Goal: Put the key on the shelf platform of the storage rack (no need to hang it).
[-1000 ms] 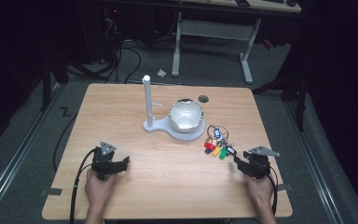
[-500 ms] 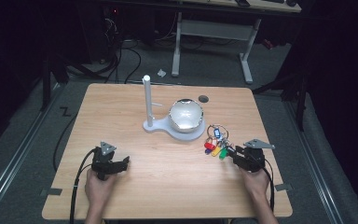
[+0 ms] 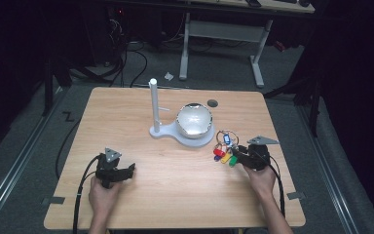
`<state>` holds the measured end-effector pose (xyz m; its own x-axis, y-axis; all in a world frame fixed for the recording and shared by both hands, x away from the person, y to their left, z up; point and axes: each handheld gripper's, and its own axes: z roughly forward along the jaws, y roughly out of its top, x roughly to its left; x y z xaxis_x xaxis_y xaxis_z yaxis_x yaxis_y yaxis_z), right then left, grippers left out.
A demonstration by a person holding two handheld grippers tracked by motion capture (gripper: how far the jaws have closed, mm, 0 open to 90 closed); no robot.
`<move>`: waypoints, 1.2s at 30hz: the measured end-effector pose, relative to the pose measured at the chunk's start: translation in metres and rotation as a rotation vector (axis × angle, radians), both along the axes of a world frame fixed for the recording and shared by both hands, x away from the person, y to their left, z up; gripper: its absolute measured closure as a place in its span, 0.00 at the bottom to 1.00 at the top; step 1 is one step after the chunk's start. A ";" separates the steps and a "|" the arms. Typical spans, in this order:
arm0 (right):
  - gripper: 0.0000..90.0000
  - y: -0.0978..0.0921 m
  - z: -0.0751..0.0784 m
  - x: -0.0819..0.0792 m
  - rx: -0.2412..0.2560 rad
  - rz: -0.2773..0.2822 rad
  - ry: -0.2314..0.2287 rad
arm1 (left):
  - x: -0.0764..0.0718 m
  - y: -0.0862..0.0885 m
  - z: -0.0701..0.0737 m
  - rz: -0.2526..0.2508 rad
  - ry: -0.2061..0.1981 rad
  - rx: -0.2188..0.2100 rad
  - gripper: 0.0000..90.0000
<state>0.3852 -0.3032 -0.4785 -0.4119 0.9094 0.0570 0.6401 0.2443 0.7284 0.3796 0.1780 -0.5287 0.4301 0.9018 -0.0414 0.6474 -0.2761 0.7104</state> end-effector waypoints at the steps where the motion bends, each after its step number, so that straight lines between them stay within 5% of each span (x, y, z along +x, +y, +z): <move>1: 0.75 0.002 0.000 0.005 0.012 0.013 0.015 | 0.000 0.000 0.000 0.000 0.000 0.000 0.24; 25: 0.77 0.027 -0.001 0.056 0.030 0.044 0.074 | 0.000 0.000 0.000 0.001 -0.001 0.000 0.24; 36: 0.78 0.037 -0.011 0.078 -0.011 0.028 0.131 | 0.000 0.000 0.000 0.001 -0.001 0.000 0.24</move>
<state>0.4633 -0.2665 -0.4890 -0.4269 0.8986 0.1018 0.7223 0.2711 0.6362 0.3797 0.1779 -0.5288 0.4292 0.9023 -0.0410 0.6468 -0.2754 0.7112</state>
